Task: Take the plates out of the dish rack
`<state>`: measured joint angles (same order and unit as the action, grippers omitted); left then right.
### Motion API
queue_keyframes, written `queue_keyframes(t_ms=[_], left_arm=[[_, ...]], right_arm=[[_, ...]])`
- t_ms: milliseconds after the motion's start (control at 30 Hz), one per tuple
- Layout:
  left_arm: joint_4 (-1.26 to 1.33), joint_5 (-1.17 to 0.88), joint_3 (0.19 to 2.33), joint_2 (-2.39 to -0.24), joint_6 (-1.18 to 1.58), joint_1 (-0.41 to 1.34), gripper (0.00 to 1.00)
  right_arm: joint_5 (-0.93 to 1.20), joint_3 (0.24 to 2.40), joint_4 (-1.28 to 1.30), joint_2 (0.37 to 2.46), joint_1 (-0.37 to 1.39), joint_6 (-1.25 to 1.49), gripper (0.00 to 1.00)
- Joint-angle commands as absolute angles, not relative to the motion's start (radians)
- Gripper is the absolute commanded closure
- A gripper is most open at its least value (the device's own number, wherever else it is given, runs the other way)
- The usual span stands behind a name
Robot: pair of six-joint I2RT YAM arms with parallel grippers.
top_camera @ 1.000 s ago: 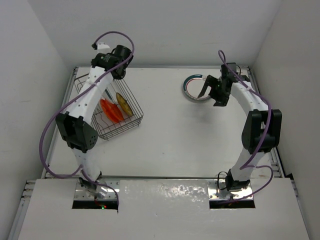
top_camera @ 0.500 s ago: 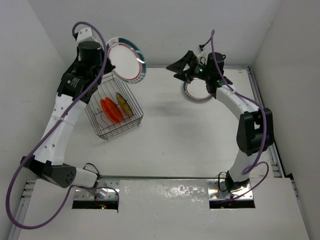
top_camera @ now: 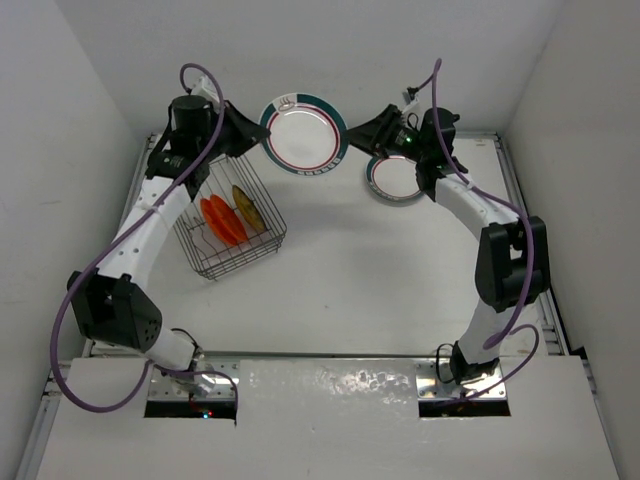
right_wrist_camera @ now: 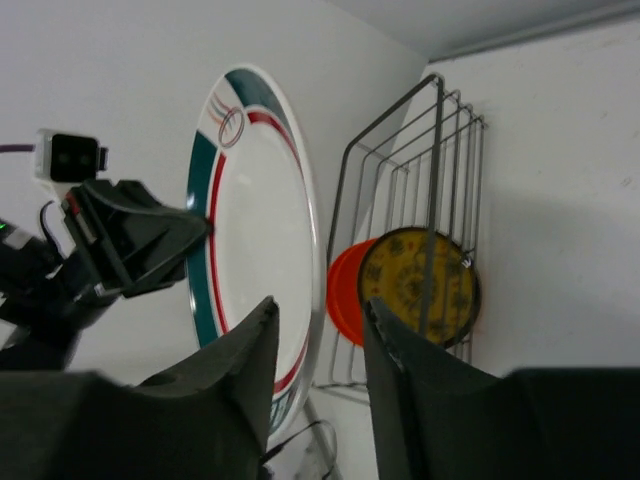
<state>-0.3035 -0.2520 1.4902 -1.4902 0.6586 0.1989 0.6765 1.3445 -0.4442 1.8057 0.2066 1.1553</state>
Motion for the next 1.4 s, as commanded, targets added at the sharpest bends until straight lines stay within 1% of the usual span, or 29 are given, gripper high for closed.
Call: queue_keyframes(t_ms=[0,33,133,167,200,267,300,333,367,400,433,467,500,533,567,600,700,733,767,800,1100,1133,1167,1200,1233,1300,1367], left_arm=[[-0.103,-0.396,1.497,-1.474,0.744,0.179,1.00],[-0.095,-0.403,1.493,-1.485,0.745,0.179,1.00],[-0.075,-0.425,1.480,-1.502,0.758,0.179,0.96],[-0.077,-0.431,1.482,-1.506,0.755,0.179,0.95],[-0.080,-0.434,1.485,-1.515,0.753,0.179,0.90],[-0.087,-0.442,1.488,-1.526,0.746,0.179,0.88],[-0.092,-0.442,1.494,-1.532,0.741,0.179,0.79],[-0.101,-0.440,1.500,-1.543,0.736,0.179,0.72],[-0.138,-0.427,1.508,-1.549,0.723,0.179,0.62],[-0.181,-0.398,1.540,-1.563,0.709,0.181,0.32],[-0.281,-0.327,1.592,-1.577,0.660,0.184,0.10],[-0.338,-0.237,1.623,-1.581,0.614,0.187,0.03],[-0.430,-0.194,1.667,-1.583,0.594,0.187,0.00],[-0.474,-0.142,1.687,-1.586,0.578,0.187,0.00],[-0.568,-0.039,1.713,-1.588,0.545,0.187,0.00],[-0.618,0.004,1.761,-1.589,0.528,0.187,0.00],[-0.747,0.154,1.810,-1.592,0.473,0.187,0.00],[-0.762,0.173,1.821,-1.580,0.459,0.186,0.00],[-0.773,0.182,1.816,-1.571,0.434,0.187,0.00],[-0.782,0.196,1.803,-1.548,0.423,0.187,0.00],[-0.856,0.225,1.741,-1.468,0.348,0.186,0.00],[-0.862,0.233,1.735,-1.463,0.344,0.187,0.00],[-0.870,0.244,1.723,-1.456,0.342,0.186,0.00],[-0.876,0.247,1.718,-1.453,0.342,0.186,0.00],[-0.891,0.253,1.717,-1.453,0.341,0.187,0.00],[-0.906,0.247,1.718,-1.456,0.338,0.186,0.00],[-0.937,0.238,1.721,-1.469,0.330,0.187,0.00]], right_arm=[[0.706,1.358,-0.532,1.793,0.209,1.181,0.65],[0.707,1.358,-0.534,1.796,0.207,1.183,0.69],[0.709,1.368,-0.520,1.809,0.210,1.178,0.65],[0.709,1.374,-0.502,1.812,0.212,1.174,0.65],[0.707,1.387,-0.491,1.816,0.213,1.167,0.65],[0.709,1.399,-0.462,1.824,0.216,1.151,0.67],[0.710,1.405,-0.459,1.827,0.216,1.150,0.70],[0.710,1.411,-0.454,1.833,0.218,1.154,0.80],[0.709,1.414,-0.434,1.835,0.218,1.154,1.00],[0.698,1.416,-0.404,1.833,0.212,1.146,1.00],[0.631,1.416,-0.294,1.822,0.197,1.116,1.00],[0.541,1.402,-0.244,1.807,0.184,1.099,1.00],[0.500,1.387,-0.185,1.801,0.172,1.103,1.00],[0.500,1.356,-0.161,1.801,0.138,1.114,1.00],[0.423,1.342,-0.119,1.790,0.121,1.135,1.00],[0.334,1.333,-0.079,1.789,0.083,1.138,1.00],[0.207,1.312,-0.003,1.784,0.032,1.123,1.00],[0.146,1.312,0.027,1.789,0.008,1.114,1.00],[0.126,1.319,0.035,1.798,0.005,1.092,1.00],[0.112,1.336,0.052,1.821,-0.036,1.083,1.00],[0.140,1.411,0.078,1.957,-0.117,0.986,1.00],[0.150,1.413,0.083,1.974,-0.117,0.980,0.97],[0.159,1.417,0.084,1.985,-0.117,0.970,0.89],[0.172,1.433,0.089,1.997,-0.115,0.954,0.88],[0.202,1.442,0.094,2.020,-0.115,0.944,0.85],[0.236,1.504,0.132,2.049,-0.112,0.892,0.66],[0.261,1.557,0.253,2.095,-0.106,0.858,0.41]])
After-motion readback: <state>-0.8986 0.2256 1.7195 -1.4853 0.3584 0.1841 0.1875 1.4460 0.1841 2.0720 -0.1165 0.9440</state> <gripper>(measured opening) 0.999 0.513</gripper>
